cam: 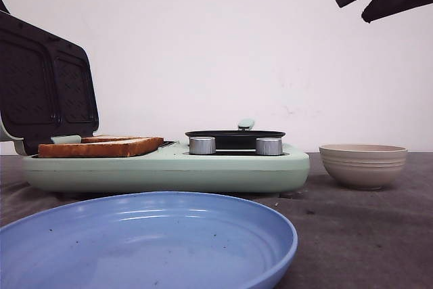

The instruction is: Make breakfast with bread and shrimp

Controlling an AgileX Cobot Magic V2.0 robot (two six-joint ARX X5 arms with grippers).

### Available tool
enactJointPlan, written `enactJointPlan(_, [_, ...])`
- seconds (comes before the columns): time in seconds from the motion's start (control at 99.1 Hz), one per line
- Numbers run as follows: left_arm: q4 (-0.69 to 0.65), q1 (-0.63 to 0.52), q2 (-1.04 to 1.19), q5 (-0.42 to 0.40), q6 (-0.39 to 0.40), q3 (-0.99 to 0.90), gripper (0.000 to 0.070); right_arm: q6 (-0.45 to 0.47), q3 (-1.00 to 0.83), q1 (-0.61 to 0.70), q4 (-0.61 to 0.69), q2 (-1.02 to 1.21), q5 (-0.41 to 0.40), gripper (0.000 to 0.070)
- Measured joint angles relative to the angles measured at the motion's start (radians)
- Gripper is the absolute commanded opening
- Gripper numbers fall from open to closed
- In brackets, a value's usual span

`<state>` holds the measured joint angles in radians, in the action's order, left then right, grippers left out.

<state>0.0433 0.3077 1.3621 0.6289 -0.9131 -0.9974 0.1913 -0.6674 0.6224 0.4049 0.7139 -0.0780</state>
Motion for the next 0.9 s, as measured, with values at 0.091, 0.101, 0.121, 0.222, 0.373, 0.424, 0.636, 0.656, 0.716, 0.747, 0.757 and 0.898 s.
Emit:
enactJointPlan(0.091, [-0.008, -0.003, 0.0, -0.005, -0.005, 0.0, 0.0461, 0.0, 0.0, 0.0, 0.0, 0.0, 0.0, 0.025])
enactJointPlan(0.101, [-0.008, -0.003, 0.0, -0.005, -0.006, 0.0, 0.0461, 0.0, 0.0, 0.0, 0.0, 0.0, 0.0, 0.025])
enactJointPlan(0.121, [-0.009, -0.003, 0.0, -0.005, -0.006, 0.0, 0.0461, 0.0, 0.0, 0.0, 0.0, 0.0, 0.0, 0.025])
enactJointPlan(0.222, [-0.011, -0.005, 0.0, -0.007, -0.007, 0.0, 0.0456, 0.0, 0.0, 0.0, 0.0, 0.0, 0.0, 0.025])
enactJointPlan(0.373, [-0.019, -0.011, 0.012, -0.01, -0.014, 0.0, 0.0347, 0.001, 0.0, 0.0, 0.0, 0.0, 0.0, 0.025])
enactJointPlan(0.424, [-0.015, -0.011, 0.014, -0.011, -0.014, 0.0, 0.0341, 0.002, 0.0, 0.0, 0.0, 0.0, 0.0, 0.025])
enactJointPlan(0.636, [-0.016, -0.019, 0.016, -0.021, -0.014, 0.0, 0.0257, 0.008, 0.0, 0.0, 0.001, 0.0, 0.0, 0.025])
enactJointPlan(0.656, [-0.016, -0.019, 0.016, -0.021, -0.014, 0.0, 0.0235, 0.008, 0.0, 0.0, 0.001, 0.0, 0.0, 0.025])
enactJointPlan(0.716, [-0.017, -0.021, 0.016, -0.021, -0.013, 0.0, 0.0175, 0.008, 0.0, 0.0, 0.001, 0.0, 0.0, 0.025])
enactJointPlan(0.747, [-0.016, -0.023, 0.016, -0.021, -0.013, 0.0, 0.0159, 0.008, 0.0, 0.0, 0.001, 0.0, 0.0, 0.025])
enactJointPlan(0.757, [-0.016, -0.023, 0.016, -0.021, -0.012, 0.0, 0.0152, 0.008, 0.0, 0.0, 0.001, 0.0, 0.0, 0.025])
enactJointPlan(0.898, [-0.01, -0.023, 0.016, -0.021, -0.005, 0.0, 0.0148, 0.008, 0.0, 0.0, 0.002, 0.0, 0.0, 0.025])
